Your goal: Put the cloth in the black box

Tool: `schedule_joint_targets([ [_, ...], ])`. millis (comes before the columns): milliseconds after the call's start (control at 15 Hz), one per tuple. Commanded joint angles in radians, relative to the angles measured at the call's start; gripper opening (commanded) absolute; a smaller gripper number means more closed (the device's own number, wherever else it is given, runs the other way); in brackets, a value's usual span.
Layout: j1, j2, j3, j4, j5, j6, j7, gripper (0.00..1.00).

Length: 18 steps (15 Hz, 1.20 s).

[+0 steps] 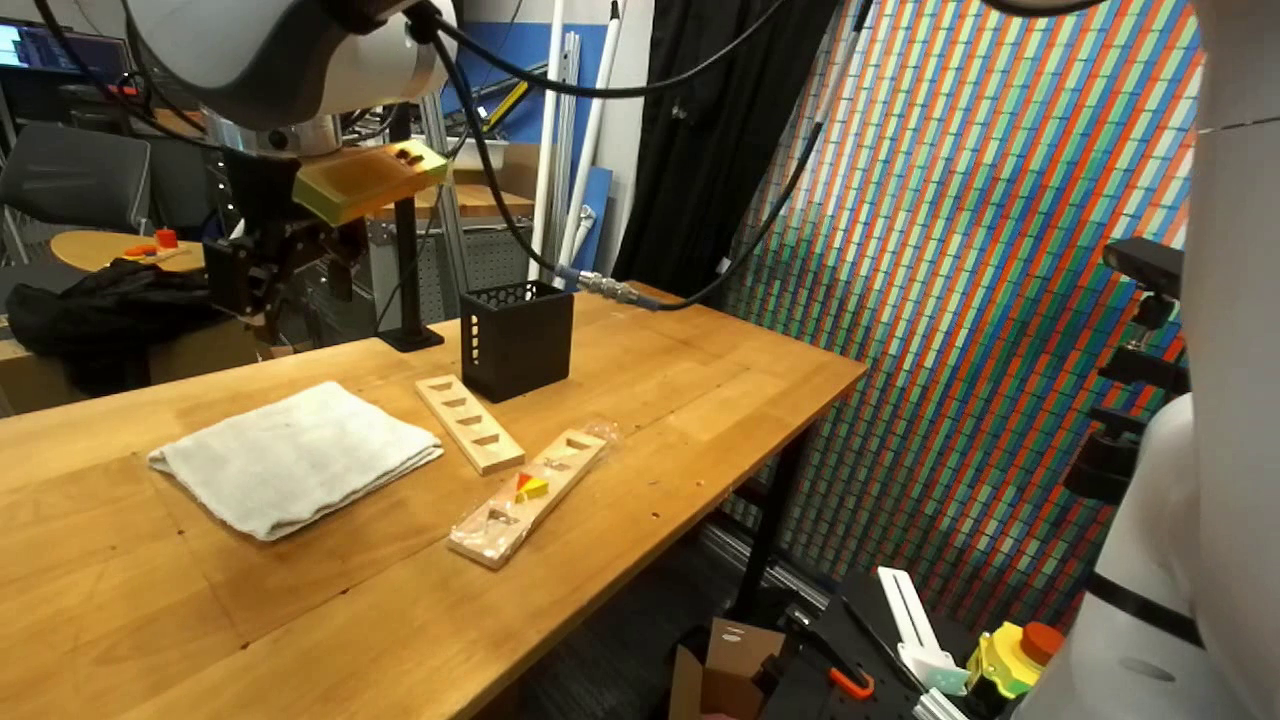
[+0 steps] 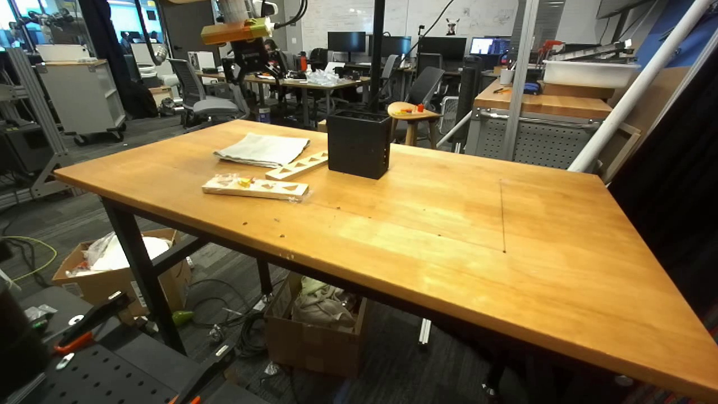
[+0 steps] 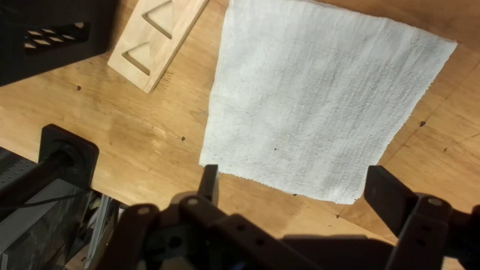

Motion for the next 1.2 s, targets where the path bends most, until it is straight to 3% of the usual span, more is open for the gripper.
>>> schedule_joint_targets([
  [0,0.039,0.121,-0.034,0.122,-0.006,0.005,-0.012,1.0],
  [800,0.128,0.409,-0.07,0.274,0.011,0.042,0.039,1.0],
  [1067,0.138,0.43,-0.066,0.274,0.025,0.049,0.04,1.0],
  [1133,0.139,0.427,-0.065,0.269,0.029,0.057,0.047,0.75],
])
